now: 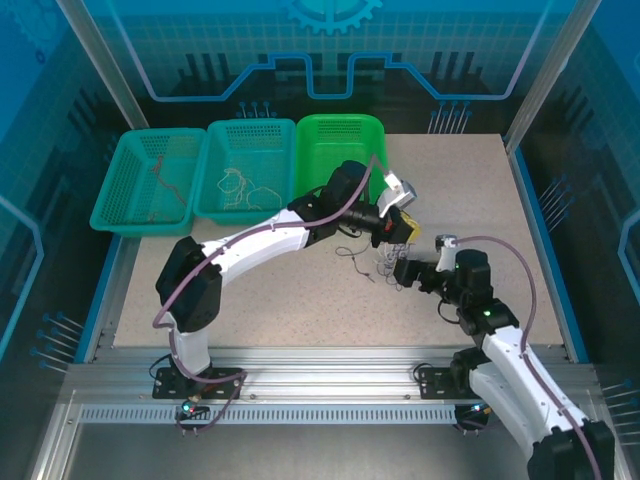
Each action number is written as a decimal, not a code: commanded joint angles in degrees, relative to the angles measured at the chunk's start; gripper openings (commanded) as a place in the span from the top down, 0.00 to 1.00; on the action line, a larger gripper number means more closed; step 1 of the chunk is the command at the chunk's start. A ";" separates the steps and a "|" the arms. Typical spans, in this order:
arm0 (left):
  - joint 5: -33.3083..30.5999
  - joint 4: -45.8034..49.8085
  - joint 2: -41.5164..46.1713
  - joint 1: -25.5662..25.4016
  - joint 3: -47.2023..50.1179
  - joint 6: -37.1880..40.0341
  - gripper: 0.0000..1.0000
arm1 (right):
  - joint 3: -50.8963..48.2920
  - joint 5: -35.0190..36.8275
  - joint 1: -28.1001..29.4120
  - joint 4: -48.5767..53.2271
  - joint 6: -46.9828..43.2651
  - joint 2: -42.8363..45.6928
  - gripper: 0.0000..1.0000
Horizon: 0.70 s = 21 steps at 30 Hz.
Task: Untangle the cables
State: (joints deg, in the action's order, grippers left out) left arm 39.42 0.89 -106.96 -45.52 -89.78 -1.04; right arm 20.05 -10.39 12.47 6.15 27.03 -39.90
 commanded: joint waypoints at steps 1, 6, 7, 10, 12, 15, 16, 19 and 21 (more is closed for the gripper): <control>3.07 1.84 3.48 -0.67 -2.65 -0.37 1.00 | 2.81 4.27 2.25 -8.69 -4.81 -3.68 0.03; 3.53 2.17 4.88 -0.63 -4.50 -0.59 1.00 | 5.69 8.32 3.10 -9.23 -3.69 -11.53 0.36; 3.53 2.28 5.41 -0.63 -4.83 -0.54 1.00 | 6.89 11.21 3.26 -7.20 -3.14 -13.37 0.47; 2.81 2.55 7.76 -0.65 -5.14 0.09 1.00 | 9.56 17.21 3.17 -2.40 -1.50 -17.87 0.71; 1.01 1.94 10.06 -0.41 -4.81 0.61 1.00 | 11.95 21.13 3.26 2.65 0.09 -20.74 0.76; -1.00 -1.62 13.65 1.10 -4.27 -0.83 1.00 | 13.81 24.68 3.05 7.41 2.66 -23.92 0.80; -1.95 -2.87 14.70 1.86 -4.26 -1.93 1.00 | 14.12 25.06 2.84 8.53 3.55 -24.82 0.80; -4.79 -4.78 16.79 4.39 -4.58 -4.77 1.00 | 14.64 25.54 2.74 10.27 5.49 -26.69 0.82; -7.66 -3.61 17.72 6.00 -5.26 -5.16 1.00 | 14.76 26.17 2.61 10.87 6.77 -27.03 0.85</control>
State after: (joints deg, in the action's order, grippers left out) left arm 36.40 -0.86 -91.00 -41.50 -93.12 -3.79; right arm 33.23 12.53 15.07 12.78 30.52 -66.52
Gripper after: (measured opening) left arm 0.063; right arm 0.160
